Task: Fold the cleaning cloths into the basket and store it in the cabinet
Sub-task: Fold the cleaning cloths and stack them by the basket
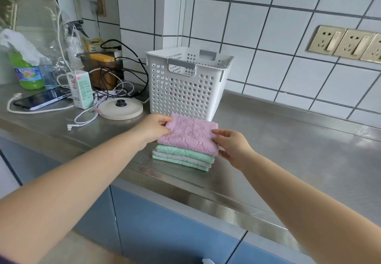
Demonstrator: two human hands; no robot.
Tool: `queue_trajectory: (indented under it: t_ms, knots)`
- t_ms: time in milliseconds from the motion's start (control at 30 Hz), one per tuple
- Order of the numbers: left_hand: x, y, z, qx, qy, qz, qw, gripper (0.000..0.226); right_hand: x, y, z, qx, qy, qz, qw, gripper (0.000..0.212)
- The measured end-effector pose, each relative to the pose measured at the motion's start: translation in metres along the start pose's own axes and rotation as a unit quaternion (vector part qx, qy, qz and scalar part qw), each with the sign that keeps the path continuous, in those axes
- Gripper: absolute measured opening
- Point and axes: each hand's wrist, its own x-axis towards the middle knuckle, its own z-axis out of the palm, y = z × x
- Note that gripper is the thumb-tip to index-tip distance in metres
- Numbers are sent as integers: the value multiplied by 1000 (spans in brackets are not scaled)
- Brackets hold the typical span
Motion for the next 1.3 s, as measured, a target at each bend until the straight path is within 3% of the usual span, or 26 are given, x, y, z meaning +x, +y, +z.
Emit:
queue_trajectory:
  t_ms: [100,167,267,333,400,500,600,733,933,1033,1133,1200,1300]
  knots:
    - [-2,4,-4,66,-1,12,998,48,-1,-1,-2,-61,24,-16,998,18]
    - [-2,15,-7,143,19,45,989,43,0,-11,-3,-152,60,-71,984,25]
    - [1,41,-6,233,35,123,964,37,6,-34,7,-272,73,-164,946,36]
    - [7,55,2,276,19,149,949,37,15,-43,23,-377,54,-216,899,39]
    - [14,61,15,312,-8,144,939,35,21,-45,43,-465,23,-212,859,42]
    - [17,53,31,369,-57,126,919,34,21,-33,60,-521,-5,-151,840,39]
    - [9,30,41,364,-105,125,917,47,16,-5,58,-513,-19,-159,844,39]
    - [8,11,37,384,-106,91,913,52,17,9,49,-517,-3,-165,840,47]
    - [9,1,28,302,-124,31,945,58,20,19,42,-465,5,-139,874,59]
    - [7,6,28,250,-131,22,959,59,18,10,38,-461,-31,-152,874,58]
    - [5,11,16,156,-94,-8,983,66,10,-18,18,-369,-67,-90,923,58]
    - [6,7,2,124,-67,-34,989,76,9,-29,-1,-290,-48,-34,955,58]
    - [5,2,-10,233,-84,-70,966,88,7,-23,-11,-236,-54,50,969,46]
